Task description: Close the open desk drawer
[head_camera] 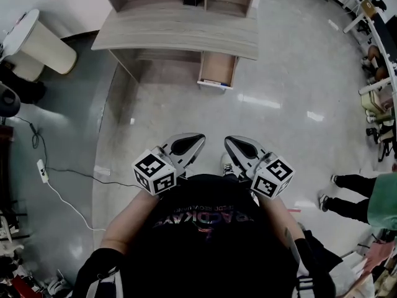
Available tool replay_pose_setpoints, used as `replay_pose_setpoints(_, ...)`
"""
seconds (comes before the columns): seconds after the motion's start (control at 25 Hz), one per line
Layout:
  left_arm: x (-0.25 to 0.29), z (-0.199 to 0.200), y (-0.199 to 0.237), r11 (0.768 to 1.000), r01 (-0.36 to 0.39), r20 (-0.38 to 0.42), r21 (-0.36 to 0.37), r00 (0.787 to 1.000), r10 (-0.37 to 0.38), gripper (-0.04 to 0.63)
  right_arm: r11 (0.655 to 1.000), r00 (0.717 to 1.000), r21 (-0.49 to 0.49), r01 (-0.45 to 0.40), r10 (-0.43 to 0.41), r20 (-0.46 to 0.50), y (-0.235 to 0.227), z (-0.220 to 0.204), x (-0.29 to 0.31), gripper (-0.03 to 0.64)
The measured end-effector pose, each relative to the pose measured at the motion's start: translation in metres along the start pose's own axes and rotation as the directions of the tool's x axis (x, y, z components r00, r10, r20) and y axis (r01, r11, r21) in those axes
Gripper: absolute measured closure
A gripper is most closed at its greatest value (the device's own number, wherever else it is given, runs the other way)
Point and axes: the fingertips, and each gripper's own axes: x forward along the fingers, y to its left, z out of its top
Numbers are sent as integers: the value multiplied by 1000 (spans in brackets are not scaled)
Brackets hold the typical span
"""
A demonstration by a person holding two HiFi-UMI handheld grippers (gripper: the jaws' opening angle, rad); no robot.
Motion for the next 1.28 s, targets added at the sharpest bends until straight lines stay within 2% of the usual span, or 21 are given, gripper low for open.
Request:
replay_pose_setpoints(0.72,-37,-8,16,999,41,-8,-11,999,-41,584,998,998,19,56,-57,22,24,-20,22,601)
replay_pose_setpoints(0.96,-52,-5,23,999,30,4,-12,1000,-30,584,998,997,20,63,-64,33,35,-23,29,601)
replay_pose_setpoints(1.28,-54,-2,36,1000,-4,2,-18,1000,5,584,997,998,45,57,-58,28,25,-20,40,601)
